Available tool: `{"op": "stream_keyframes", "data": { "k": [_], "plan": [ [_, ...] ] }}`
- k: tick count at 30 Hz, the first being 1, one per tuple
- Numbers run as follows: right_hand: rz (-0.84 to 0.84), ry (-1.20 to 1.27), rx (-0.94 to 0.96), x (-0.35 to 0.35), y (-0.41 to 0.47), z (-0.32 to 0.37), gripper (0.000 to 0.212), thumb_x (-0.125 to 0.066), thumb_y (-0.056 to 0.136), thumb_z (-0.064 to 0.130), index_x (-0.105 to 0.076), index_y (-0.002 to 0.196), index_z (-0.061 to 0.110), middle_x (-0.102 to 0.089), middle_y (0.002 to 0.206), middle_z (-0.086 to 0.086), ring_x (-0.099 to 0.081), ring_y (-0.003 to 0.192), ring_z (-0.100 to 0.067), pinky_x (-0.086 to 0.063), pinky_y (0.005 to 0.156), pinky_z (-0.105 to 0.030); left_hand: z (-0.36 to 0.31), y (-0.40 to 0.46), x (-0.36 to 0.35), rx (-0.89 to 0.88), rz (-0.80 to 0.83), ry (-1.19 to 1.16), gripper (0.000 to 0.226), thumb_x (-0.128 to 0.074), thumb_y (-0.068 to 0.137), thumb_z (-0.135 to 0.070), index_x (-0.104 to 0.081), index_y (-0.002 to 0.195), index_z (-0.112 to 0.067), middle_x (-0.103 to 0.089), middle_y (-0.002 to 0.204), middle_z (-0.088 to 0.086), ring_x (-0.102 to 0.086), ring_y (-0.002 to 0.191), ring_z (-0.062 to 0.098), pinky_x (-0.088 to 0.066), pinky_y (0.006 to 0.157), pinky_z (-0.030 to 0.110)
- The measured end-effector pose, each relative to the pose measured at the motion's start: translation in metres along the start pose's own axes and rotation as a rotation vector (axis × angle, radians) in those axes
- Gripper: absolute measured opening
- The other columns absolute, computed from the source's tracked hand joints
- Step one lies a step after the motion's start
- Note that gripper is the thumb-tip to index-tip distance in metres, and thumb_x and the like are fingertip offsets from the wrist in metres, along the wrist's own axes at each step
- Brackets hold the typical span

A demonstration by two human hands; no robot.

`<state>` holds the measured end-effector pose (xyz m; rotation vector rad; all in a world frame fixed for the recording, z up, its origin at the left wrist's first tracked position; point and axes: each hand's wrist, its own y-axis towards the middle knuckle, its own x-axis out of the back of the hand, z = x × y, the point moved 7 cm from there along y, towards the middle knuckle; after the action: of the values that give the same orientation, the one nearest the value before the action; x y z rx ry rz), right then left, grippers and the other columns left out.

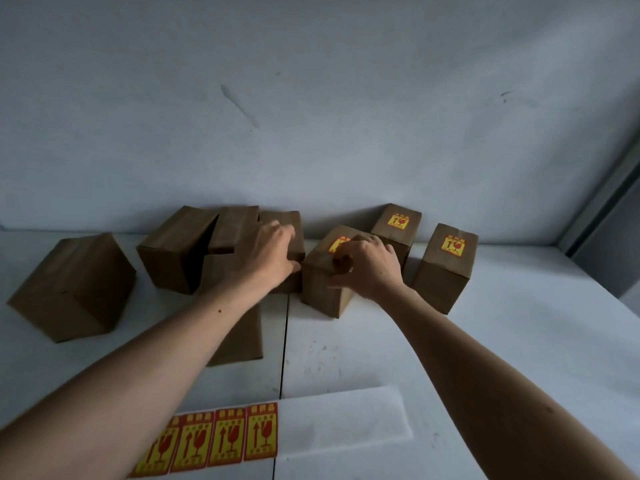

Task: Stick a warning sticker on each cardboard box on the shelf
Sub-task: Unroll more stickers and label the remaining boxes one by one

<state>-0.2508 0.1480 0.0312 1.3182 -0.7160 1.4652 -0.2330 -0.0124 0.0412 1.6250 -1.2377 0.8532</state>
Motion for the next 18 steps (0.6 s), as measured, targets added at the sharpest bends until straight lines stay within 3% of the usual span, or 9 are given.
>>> {"op": "stream_keyframes", "data": {
  "k": [4,8,14,18],
  "plan": [
    [-0.04,-0.024,0.067,-0.005,-0.006,0.013,0.033,-0.072,0.081,0.035,-0.067,0.112,0.024,-0.06,0.12,0.001,-0.051,0.116,-0.021,-0.04,0.091,-0.035,0.02,0.01,0.002,0.045,0.035,0.098,0.065,-0.086,0.068,-0.03,-0.058,0.124,-0.013,-0.056,0.122,0.008,-0.051,0.115,0.026,-0.048,0.09,0.041],
    [-0.068,-0.014,0.105,-0.005,-0.02,0.009,0.038,-0.072,0.083,0.03,-0.064,0.121,0.029,-0.061,0.128,0.004,-0.05,0.121,-0.018,-0.04,0.091,-0.034,0.027,0.013,-0.009,0.055,0.096,0.24,0.072,-0.084,0.066,-0.041,-0.057,0.126,-0.011,-0.05,0.128,0.011,-0.041,0.122,0.031,-0.045,0.097,0.047],
    [-0.098,-0.043,0.102,-0.009,0.001,0.003,0.032,-0.063,0.09,0.021,-0.064,0.121,0.027,-0.063,0.128,0.003,-0.051,0.118,-0.02,-0.041,0.091,-0.035,0.028,0.015,-0.019,0.062,0.119,0.346,0.053,-0.08,0.073,-0.038,-0.058,0.115,-0.014,-0.047,0.128,0.011,-0.042,0.12,0.031,-0.043,0.097,0.045],
    [-0.146,-0.095,0.009,-0.014,0.027,-0.01,0.034,-0.058,0.091,0.014,-0.061,0.124,0.023,-0.06,0.129,-0.003,-0.05,0.118,-0.024,-0.042,0.094,-0.038,0.031,0.018,-0.018,0.054,0.112,0.375,0.053,-0.075,0.079,-0.038,-0.054,0.125,-0.022,-0.047,0.132,0.011,-0.039,0.125,0.032,-0.038,0.101,0.047]
  ]
}}
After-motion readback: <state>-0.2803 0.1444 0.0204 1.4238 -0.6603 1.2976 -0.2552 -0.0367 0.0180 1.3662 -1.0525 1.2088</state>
